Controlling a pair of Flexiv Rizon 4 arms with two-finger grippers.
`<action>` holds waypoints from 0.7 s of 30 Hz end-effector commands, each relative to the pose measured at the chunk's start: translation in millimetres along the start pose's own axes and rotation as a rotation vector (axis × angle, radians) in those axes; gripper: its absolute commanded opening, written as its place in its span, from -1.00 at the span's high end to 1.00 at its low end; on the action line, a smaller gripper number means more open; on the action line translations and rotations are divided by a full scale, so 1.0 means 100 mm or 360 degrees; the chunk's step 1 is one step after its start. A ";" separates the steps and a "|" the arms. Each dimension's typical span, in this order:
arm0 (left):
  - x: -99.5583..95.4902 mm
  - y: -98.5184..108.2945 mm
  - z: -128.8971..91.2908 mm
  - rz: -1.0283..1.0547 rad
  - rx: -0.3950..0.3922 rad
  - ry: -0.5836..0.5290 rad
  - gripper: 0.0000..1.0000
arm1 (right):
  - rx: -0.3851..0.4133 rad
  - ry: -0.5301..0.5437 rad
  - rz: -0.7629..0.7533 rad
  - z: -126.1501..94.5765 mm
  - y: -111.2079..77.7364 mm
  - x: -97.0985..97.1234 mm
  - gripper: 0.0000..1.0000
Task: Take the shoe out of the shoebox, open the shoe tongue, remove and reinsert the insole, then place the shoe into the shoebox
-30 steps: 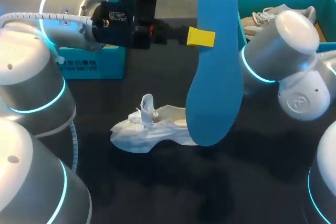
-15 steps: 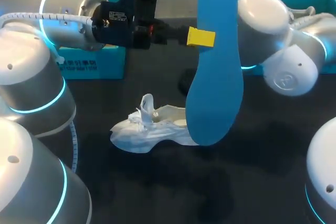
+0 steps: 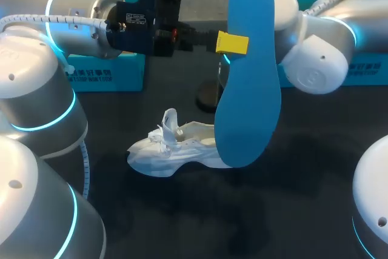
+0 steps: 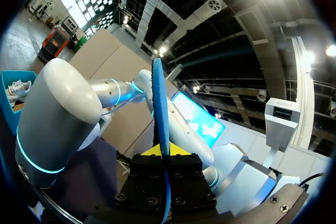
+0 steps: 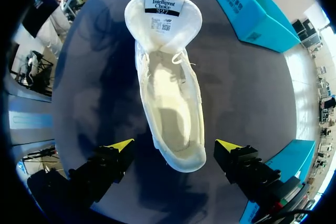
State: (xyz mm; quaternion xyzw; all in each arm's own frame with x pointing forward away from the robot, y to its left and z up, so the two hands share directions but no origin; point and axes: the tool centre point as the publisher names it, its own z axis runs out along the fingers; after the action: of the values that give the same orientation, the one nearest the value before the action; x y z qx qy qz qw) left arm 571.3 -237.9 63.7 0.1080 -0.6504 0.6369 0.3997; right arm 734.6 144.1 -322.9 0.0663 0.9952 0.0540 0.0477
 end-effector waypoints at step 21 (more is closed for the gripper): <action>0.00 0.01 0.00 0.0000 0.0001 -0.0001 1.00 | 0.0025 0.0085 -0.0005 0.06 0.01 -0.09 -1.00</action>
State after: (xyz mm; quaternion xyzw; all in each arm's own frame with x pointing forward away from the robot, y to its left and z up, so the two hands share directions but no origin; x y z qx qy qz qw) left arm 571.3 -237.9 63.8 0.1080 -0.6504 0.6368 0.3997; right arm 744.0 142.9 -328.0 0.0642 0.9965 0.0494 0.0205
